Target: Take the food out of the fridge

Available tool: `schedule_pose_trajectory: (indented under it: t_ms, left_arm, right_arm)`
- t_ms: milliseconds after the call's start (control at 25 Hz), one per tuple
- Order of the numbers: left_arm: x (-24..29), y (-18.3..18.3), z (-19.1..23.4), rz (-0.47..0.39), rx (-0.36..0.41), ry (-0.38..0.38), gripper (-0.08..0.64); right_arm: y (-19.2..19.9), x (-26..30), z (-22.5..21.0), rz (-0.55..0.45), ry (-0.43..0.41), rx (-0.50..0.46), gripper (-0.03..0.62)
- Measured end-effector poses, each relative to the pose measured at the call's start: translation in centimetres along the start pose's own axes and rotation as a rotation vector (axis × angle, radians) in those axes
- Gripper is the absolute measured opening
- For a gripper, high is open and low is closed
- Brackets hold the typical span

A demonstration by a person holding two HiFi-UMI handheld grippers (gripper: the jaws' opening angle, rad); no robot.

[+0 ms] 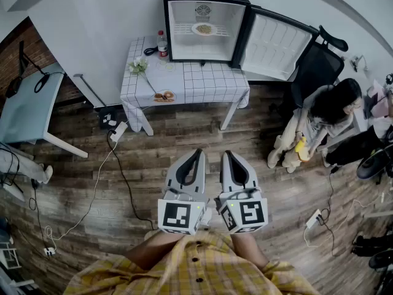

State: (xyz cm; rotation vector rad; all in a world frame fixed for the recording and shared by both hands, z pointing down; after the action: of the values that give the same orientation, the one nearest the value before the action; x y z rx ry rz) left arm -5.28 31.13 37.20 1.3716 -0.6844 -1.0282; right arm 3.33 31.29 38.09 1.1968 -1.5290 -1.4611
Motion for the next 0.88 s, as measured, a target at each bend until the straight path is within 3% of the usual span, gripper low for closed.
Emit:
schedule_pose_trajectory:
  t_ms: [640,880]
  left_arm:
    - [2.0,0.6,-3.4,0.006,0.0,-0.012,0.006]
    - [3.3,1.7,-4.4,0.027,0.052,-0.035,0.006]
  right_arm:
    - [-1.2,-1.4,-3.5,-0.027,-0.038,0.022,0.008]
    - [0.2,-2.2,-6.0,-0.011,-0.049,0.054,0.007]
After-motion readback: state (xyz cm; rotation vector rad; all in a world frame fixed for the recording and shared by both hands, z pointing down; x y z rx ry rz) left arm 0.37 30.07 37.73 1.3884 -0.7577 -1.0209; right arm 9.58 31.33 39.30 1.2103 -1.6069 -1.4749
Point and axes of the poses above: the fingertips, and each gripper's own axes: x forward along the fingers, z to its left, y out of its underside, the point moved 2 cm from there along -x, backward along the fingers, and after that the axes turned 9 degrees about -z, right-handed, at the moved point
